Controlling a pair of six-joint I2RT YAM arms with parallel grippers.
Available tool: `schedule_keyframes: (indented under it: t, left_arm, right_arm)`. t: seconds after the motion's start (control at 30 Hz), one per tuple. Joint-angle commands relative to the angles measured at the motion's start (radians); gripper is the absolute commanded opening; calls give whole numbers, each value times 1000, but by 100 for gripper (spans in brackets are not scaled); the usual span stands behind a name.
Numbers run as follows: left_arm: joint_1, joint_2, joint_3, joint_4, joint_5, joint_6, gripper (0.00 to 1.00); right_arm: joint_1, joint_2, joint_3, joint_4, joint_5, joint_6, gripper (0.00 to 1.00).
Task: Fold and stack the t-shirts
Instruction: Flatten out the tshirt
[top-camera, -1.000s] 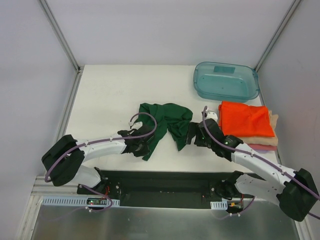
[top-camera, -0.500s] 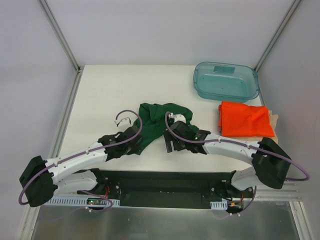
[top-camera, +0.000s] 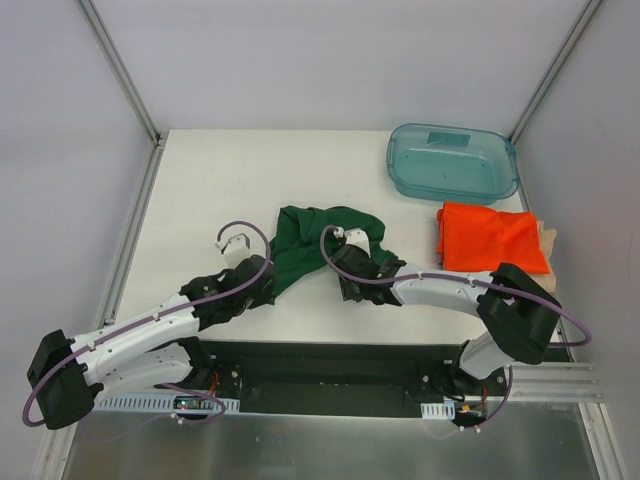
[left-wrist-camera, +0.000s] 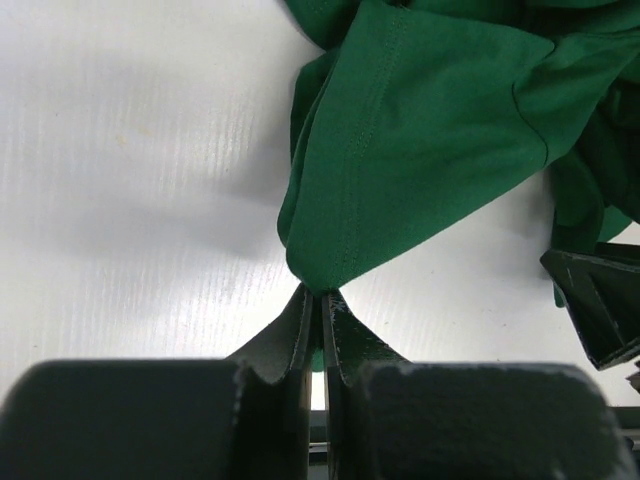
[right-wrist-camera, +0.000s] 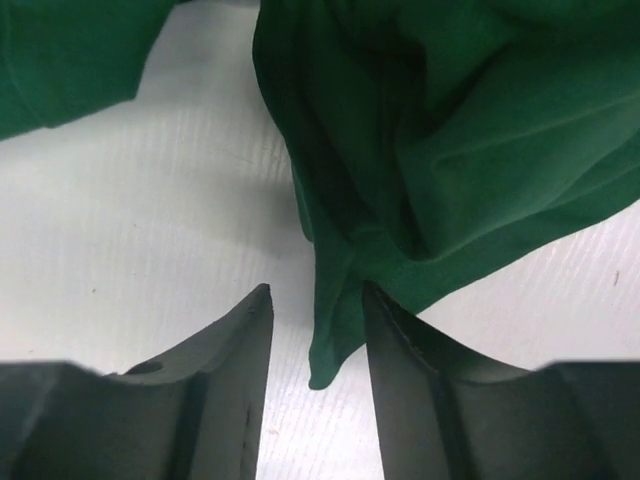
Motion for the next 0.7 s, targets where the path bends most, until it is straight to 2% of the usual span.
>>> schedule_keyframes:
  t: [0.0, 0.1, 0.2, 0.3, 0.4, 0.67]
  left_arm:
    - [-2, -18, -1, -19, -34, -10, 0]
    - [0, -23, 3, -18, -48, -7, 0]
    - [0, -33, 40, -42, -98, 16, 0]
    - [12, -64, 106, -88, -181, 41, 0]
    - [44, -119, 182, -110, -245, 85, 0]
    - [158, -205, 442, -139, -443, 269, 0]
  right_arm:
    - [3, 39, 44, 15, 36, 10, 34]
    - [4, 11, 49, -20, 73, 23, 11]
    - [1, -73, 60, -106, 164, 19, 1]
    - [-29, -211, 78, -207, 237, -10, 1]
    - [-84, -338, 97, -237, 252, -79, 1]
    - [-302, -584, 248, -284, 170, -259, 1]
